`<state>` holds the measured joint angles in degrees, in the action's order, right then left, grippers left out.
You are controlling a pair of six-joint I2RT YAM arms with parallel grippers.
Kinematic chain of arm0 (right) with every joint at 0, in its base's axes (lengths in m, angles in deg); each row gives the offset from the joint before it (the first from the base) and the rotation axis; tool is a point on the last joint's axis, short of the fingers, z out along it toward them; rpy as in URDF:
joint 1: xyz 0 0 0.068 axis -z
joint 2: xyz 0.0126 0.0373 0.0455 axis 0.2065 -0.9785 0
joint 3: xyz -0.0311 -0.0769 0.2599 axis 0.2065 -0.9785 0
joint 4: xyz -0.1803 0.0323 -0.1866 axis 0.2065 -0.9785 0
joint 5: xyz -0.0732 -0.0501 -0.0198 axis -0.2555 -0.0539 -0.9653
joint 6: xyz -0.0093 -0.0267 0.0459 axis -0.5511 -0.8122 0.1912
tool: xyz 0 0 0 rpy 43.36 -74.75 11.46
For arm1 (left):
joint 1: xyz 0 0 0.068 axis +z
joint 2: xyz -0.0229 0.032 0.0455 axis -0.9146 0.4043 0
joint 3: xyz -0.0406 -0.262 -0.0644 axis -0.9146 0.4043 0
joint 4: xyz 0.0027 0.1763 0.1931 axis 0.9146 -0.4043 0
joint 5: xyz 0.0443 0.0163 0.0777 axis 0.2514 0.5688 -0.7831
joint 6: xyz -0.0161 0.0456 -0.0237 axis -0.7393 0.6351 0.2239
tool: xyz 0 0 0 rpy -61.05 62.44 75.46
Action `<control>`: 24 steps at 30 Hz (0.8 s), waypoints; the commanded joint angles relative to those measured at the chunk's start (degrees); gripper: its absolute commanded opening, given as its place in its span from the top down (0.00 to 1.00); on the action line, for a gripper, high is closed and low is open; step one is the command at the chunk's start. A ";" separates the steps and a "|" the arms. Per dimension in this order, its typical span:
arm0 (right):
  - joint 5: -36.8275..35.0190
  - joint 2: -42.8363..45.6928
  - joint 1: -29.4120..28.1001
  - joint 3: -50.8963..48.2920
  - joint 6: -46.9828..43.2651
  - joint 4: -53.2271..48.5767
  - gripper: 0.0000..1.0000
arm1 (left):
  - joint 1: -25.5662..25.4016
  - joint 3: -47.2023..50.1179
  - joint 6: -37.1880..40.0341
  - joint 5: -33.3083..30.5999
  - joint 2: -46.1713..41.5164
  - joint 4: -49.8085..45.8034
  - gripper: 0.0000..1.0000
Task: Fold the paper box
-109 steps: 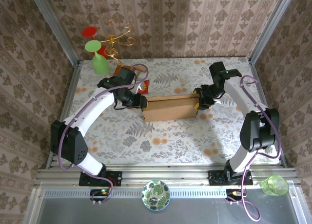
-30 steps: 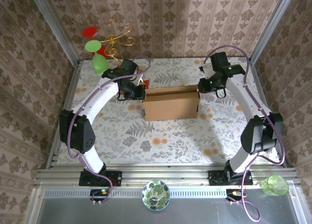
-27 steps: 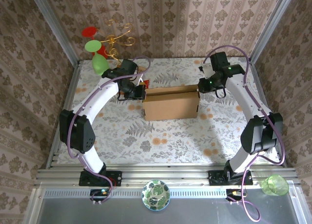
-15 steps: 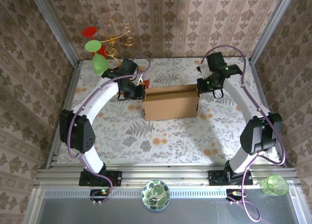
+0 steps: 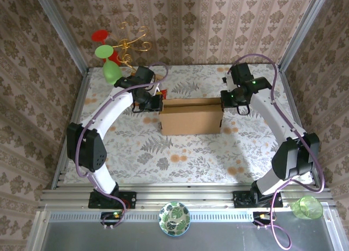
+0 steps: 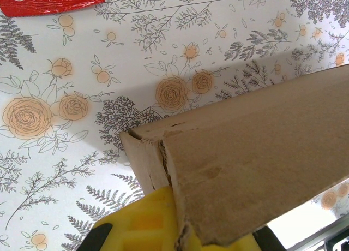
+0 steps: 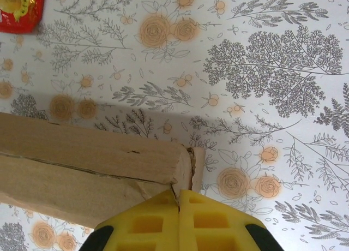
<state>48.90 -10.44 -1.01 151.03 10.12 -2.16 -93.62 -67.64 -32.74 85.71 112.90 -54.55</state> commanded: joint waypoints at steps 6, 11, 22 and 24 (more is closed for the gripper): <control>0.77 1.74 -0.48 -0.88 7.86 0.67 1.00 | -0.32 2.76 -1.46 -3.81 0.55 -0.80 0.94; 1.16 1.32 -0.53 -0.24 9.71 0.23 1.00 | -0.41 3.33 -1.77 -3.97 0.10 -0.57 0.94; 0.16 2.58 -0.96 -2.08 9.31 0.70 1.00 | -0.41 3.37 -1.97 -4.16 -0.25 -0.62 0.93; -0.79 4.09 -1.56 -4.68 8.55 2.65 1.00 | -0.44 3.32 -2.16 -4.16 -0.34 -0.61 0.92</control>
<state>48.92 -9.13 -1.47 148.97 19.65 -0.10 -93.92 -66.40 -34.29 85.19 111.99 -53.40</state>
